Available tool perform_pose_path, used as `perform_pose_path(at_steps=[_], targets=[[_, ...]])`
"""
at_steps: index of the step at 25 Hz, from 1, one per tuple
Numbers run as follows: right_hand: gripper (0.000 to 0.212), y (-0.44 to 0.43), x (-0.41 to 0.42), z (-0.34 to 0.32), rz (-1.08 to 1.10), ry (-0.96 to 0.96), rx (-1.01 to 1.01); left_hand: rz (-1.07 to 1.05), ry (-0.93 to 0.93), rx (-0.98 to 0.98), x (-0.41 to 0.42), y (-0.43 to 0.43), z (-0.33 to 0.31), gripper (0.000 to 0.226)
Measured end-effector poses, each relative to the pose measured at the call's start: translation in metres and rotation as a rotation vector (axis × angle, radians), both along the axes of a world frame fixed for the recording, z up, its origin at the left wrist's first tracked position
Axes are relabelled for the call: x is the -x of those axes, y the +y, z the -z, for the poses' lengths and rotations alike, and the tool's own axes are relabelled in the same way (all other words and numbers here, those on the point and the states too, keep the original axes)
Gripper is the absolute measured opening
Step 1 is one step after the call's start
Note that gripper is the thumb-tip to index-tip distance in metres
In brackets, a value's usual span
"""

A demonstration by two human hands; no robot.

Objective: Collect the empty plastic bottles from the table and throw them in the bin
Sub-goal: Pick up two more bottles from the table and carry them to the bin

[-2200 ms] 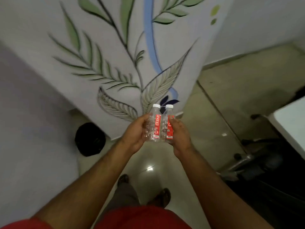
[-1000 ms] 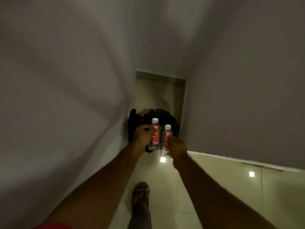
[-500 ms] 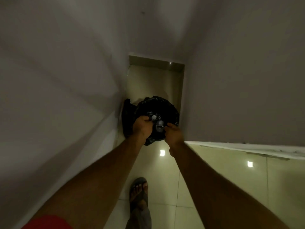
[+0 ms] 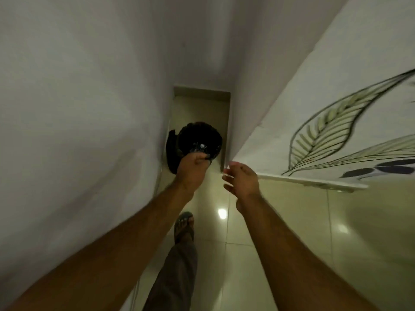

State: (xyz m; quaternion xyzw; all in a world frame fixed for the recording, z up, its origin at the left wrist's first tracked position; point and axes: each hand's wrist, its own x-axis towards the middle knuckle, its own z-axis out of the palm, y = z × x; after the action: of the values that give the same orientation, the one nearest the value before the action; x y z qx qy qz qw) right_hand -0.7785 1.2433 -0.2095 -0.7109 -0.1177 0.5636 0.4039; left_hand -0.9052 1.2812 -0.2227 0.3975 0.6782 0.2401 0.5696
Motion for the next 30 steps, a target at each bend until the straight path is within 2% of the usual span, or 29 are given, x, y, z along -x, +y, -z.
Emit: perform_pose_path(at_steps=[6,11,19,25,30], targets=[[0.017,-0.158,-0.097,-0.181,0.095,0.002,-0.164,0.059,-0.145,-0.089,-0.077,-0.142,-0.189,0.024],[0.015,-0.303,-0.204,-0.284,0.388,-0.005,-0.226,0.35,-0.305,-0.149,-0.207,-0.234,-0.304,0.024],[0.011,-0.354,-0.402,-0.342,0.813,-0.207,-0.273,0.858,-0.36,-0.216,-0.447,-0.235,-0.361,0.029],[0.006,-0.345,-0.549,-0.377,1.06,-0.256,-0.248,1.116,-0.402,-0.2,-0.63,-0.203,-0.395,0.026],[0.008,-0.353,-0.664,-0.378,1.182,-0.271,-0.233,1.277,-0.413,-0.198,-0.783,-0.212,-0.399,0.028]])
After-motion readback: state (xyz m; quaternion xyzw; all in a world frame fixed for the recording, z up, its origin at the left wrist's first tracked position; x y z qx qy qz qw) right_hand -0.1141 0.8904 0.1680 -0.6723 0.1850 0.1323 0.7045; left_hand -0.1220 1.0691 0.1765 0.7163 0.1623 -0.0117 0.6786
